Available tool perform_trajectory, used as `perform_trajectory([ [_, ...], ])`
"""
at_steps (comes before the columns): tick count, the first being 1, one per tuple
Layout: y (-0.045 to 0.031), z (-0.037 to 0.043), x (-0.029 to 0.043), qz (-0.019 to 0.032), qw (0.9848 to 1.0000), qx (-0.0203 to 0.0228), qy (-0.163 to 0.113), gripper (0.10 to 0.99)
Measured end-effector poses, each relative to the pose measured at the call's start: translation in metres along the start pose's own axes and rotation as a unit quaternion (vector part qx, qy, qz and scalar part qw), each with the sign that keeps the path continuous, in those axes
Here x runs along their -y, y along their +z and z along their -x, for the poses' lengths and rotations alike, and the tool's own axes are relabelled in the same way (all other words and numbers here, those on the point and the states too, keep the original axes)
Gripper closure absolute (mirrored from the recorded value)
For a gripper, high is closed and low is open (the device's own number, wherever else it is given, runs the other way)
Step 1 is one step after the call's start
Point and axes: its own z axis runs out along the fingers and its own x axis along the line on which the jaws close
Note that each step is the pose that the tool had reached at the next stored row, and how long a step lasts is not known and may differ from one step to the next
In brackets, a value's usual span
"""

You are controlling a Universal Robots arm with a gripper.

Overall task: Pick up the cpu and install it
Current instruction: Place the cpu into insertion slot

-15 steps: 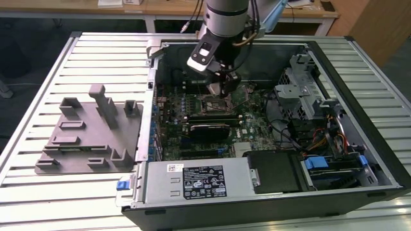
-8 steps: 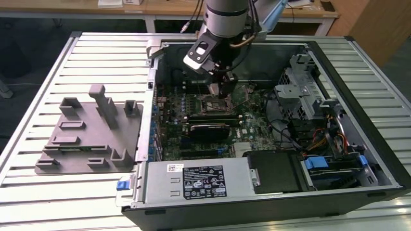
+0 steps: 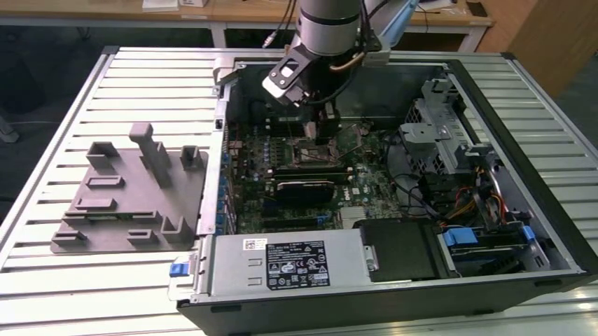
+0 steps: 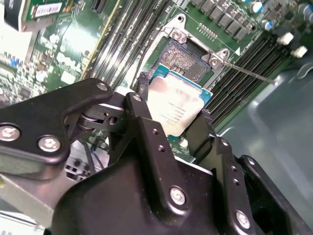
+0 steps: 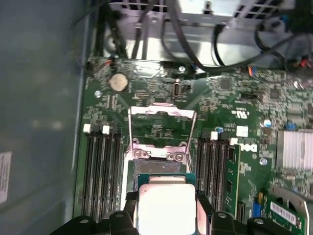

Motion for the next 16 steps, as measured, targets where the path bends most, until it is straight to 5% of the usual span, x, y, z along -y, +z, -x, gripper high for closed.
perform_trajectory([
  [7,0.0069,0.0000,0.0003,0.0003,0.9985,0.0022,0.055,0.541],
  [16,0.0206,0.0001,0.0009,0.0002,0.9991,0.0016,0.041,0.541],
])
